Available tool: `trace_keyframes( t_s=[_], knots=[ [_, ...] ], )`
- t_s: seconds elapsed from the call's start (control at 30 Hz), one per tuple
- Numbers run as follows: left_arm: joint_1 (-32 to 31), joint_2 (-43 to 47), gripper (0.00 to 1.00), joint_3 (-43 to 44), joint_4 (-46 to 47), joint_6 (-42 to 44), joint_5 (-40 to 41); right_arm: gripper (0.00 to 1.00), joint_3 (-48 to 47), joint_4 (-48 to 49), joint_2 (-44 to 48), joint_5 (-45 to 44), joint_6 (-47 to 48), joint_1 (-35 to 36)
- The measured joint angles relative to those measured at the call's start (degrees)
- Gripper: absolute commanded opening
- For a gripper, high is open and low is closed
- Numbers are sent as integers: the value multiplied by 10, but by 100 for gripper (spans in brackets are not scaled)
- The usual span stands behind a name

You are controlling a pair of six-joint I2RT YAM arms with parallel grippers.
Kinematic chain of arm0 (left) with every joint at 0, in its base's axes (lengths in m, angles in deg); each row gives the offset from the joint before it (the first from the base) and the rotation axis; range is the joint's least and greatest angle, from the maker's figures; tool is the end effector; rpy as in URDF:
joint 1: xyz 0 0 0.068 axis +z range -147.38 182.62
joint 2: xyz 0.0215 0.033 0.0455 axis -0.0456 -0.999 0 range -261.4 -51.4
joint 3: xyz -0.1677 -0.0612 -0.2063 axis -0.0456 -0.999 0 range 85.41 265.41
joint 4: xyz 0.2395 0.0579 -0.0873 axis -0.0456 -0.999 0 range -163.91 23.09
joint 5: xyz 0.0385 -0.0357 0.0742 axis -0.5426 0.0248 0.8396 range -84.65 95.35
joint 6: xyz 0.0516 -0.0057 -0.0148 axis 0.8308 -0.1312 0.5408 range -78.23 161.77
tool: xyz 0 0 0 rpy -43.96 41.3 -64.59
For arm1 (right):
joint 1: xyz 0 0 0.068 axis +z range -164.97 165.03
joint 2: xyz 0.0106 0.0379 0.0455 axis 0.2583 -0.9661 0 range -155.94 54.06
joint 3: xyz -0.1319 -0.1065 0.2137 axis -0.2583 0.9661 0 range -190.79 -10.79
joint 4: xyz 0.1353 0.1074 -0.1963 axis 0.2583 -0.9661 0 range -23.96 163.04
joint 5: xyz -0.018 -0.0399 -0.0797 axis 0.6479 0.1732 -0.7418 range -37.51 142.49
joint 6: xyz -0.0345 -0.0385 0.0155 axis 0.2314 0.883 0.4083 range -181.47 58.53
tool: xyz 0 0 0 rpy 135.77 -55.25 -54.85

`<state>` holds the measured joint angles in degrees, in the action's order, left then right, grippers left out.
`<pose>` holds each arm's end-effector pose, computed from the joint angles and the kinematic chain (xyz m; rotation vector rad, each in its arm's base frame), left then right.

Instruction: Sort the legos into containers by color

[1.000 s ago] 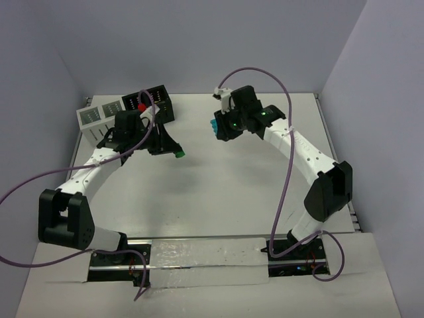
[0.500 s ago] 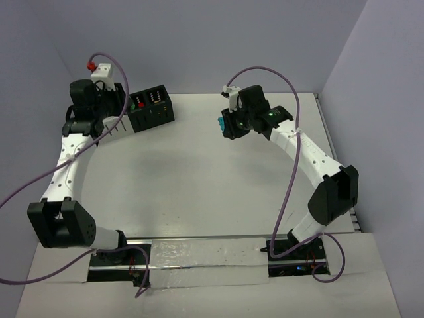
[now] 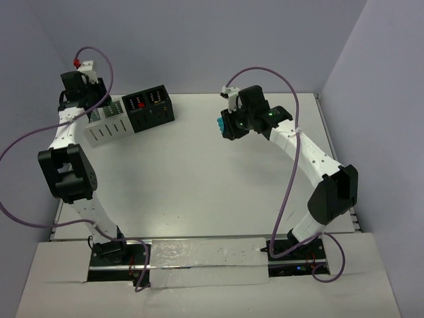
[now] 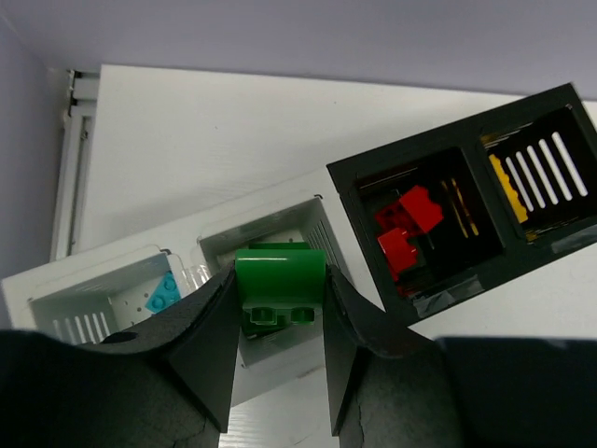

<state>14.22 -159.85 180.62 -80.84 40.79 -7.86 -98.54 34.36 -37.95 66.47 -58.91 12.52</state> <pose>0.4448 0.0830 0.3166 -0.0797 2.0320 -0.1191 0.3133 0.1727 0.3450 -0.7280 2.2301 0.5005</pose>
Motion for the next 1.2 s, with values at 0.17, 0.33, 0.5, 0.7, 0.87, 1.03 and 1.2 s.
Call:
trace_keyframes(
  t_s=[0.17,0.33,0.5,0.7,0.87,1.03,1.2],
  knots=[
    [-2,-24,1,2,1,1,-5,0,-2,-1,-6,6,1,0],
    [-3,-31,6,2,16,15,-5,0,-5,-1,-13,9,1,0],
    [-3,-52,12,4,17,22,1,0,-4,-1,-15,15,1,0],
    [-3,-68,48,4,14,27,7,0,-10,-2,-21,22,3,0],
    [-3,-68,70,15,7,29,8,0,-12,-3,-22,27,3,0],
    [-3,-67,81,42,-4,26,5,0,-12,-3,-22,32,6,0],
    [-3,-54,78,66,-30,7,-25,0,-12,-2,-22,37,14,0]
  ],
)
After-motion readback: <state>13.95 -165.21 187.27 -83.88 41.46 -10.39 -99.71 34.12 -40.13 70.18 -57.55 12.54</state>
